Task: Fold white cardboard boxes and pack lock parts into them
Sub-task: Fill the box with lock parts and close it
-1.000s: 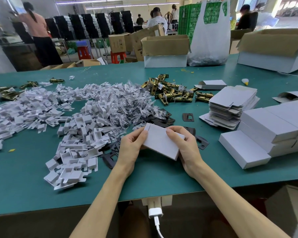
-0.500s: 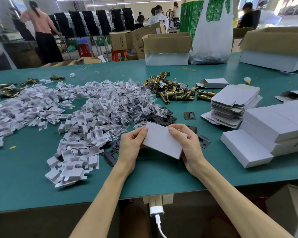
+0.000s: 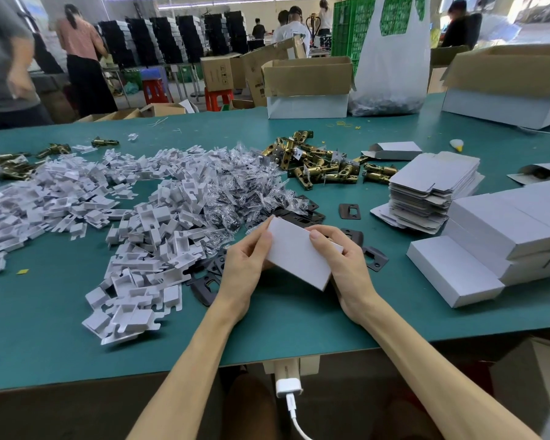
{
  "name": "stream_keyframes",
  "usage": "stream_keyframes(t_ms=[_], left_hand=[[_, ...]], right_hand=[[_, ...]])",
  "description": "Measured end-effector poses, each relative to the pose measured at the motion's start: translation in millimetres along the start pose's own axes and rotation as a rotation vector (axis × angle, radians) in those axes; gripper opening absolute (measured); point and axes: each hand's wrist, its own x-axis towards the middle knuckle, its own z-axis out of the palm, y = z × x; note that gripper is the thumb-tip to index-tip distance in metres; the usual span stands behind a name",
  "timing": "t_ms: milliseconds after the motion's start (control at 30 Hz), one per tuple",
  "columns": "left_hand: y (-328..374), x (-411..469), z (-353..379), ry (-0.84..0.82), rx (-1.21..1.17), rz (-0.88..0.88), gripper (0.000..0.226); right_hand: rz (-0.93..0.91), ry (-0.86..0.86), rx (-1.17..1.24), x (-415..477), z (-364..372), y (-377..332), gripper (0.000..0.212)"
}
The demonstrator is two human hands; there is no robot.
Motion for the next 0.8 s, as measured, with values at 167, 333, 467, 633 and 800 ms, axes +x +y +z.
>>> stream_keyframes(t_ms=[167,333,467,633,800], left_hand=[[2.7,-1.4,-0.1,-0.040,0.032,-0.002,0.042],[4.9,-3.4,1.4,-0.051,0.051,0.005,0.045],[5.3,-3.9,0.2,-0.031,0.040,0.016,0.046],[5.9,-4.1,1.7,-0.046,0.039,0.003,0.034],[4.6,-3.9,1.2,-0.107,0.133,0.022,0.042]], right_hand=[[0.002,0.031,0.013,0.5,-0.3,1.3,0.025],[0.005,0.056,0.028,1.5,-1.6,2.4,0.017],[0.015,0.058,0.027,0.7,-0.5,0.9,0.021],[0.016,0.065,0.000,0.6,-0.8,1.4,0.017],[0.005,0.071,-0.034,1.0,1.6,1.4,0.020]])
